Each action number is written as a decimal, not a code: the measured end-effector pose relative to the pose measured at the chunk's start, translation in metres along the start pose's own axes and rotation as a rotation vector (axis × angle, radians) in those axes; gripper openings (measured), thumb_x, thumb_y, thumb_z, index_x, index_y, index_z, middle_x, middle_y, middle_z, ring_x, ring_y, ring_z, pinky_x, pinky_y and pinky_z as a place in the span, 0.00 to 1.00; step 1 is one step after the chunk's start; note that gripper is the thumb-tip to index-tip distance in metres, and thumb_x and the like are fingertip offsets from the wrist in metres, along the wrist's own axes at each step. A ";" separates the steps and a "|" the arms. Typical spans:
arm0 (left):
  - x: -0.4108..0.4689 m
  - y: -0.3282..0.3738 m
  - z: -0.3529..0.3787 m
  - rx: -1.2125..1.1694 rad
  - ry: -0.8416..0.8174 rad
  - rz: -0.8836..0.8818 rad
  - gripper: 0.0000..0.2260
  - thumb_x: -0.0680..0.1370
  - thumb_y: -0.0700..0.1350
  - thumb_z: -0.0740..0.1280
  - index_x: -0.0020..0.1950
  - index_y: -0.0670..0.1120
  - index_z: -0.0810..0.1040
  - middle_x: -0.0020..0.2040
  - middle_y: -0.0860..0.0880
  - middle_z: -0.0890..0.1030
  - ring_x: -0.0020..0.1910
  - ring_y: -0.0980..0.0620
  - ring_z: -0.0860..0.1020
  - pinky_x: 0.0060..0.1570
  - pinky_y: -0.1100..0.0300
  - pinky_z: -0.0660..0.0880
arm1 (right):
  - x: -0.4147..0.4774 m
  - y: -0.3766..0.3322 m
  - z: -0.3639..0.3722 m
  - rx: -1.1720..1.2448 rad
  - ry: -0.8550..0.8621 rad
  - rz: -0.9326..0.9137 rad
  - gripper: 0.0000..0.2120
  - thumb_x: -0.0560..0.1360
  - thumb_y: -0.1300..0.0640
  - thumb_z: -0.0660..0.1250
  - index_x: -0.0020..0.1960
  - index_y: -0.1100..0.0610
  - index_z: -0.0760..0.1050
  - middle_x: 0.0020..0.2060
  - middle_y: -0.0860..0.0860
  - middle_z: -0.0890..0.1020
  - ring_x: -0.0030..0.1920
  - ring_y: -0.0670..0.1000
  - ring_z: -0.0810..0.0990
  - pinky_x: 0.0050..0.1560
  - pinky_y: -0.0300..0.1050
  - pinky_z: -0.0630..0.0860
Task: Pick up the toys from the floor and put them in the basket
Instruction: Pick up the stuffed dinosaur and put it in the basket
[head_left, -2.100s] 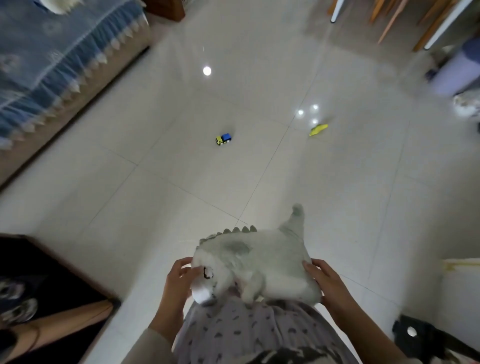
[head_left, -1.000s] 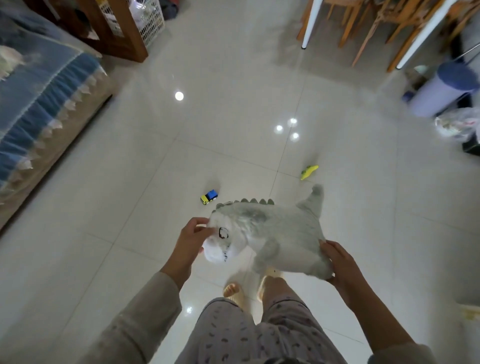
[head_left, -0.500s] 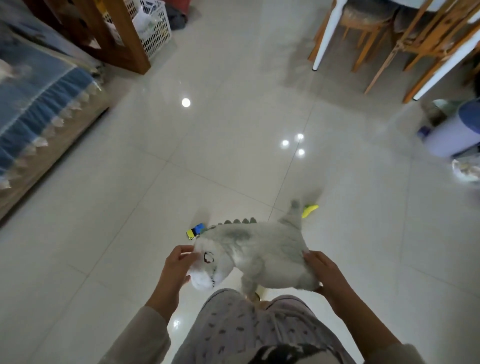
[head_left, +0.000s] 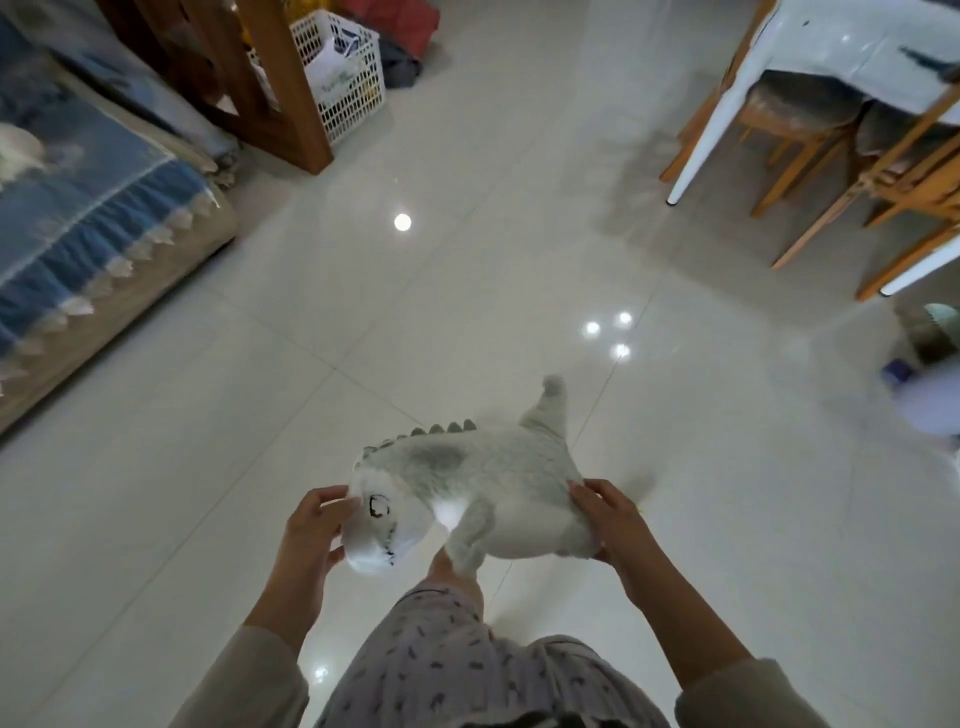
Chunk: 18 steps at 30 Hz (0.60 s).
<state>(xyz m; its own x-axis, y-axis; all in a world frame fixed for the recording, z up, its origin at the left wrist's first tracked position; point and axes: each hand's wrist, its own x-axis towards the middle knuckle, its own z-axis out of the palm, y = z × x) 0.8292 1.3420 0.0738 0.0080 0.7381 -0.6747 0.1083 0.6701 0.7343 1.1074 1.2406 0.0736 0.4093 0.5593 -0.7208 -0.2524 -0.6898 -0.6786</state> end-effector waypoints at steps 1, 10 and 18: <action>0.013 0.011 0.007 0.005 -0.006 0.000 0.06 0.76 0.39 0.64 0.43 0.48 0.77 0.44 0.46 0.80 0.45 0.46 0.78 0.39 0.56 0.73 | 0.011 -0.010 0.000 0.013 -0.001 0.018 0.14 0.75 0.50 0.65 0.56 0.57 0.76 0.50 0.54 0.80 0.48 0.53 0.79 0.40 0.47 0.80; 0.127 0.144 0.077 0.086 -0.109 0.057 0.09 0.77 0.37 0.62 0.55 0.38 0.76 0.51 0.39 0.78 0.50 0.45 0.75 0.47 0.54 0.72 | 0.119 -0.136 -0.008 0.105 0.038 0.029 0.11 0.76 0.54 0.66 0.52 0.60 0.78 0.53 0.60 0.79 0.48 0.57 0.79 0.34 0.49 0.80; 0.207 0.246 0.137 0.114 -0.180 0.153 0.05 0.75 0.38 0.67 0.47 0.47 0.78 0.46 0.45 0.79 0.47 0.46 0.76 0.47 0.50 0.71 | 0.202 -0.242 -0.019 0.117 0.108 -0.068 0.07 0.76 0.53 0.63 0.45 0.54 0.78 0.49 0.56 0.80 0.47 0.55 0.79 0.33 0.46 0.80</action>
<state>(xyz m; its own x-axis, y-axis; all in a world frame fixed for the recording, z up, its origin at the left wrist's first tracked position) 0.9937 1.6490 0.1041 0.2087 0.7972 -0.5665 0.2037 0.5311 0.8224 1.2675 1.5118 0.0952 0.5193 0.5457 -0.6576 -0.3185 -0.5905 -0.7415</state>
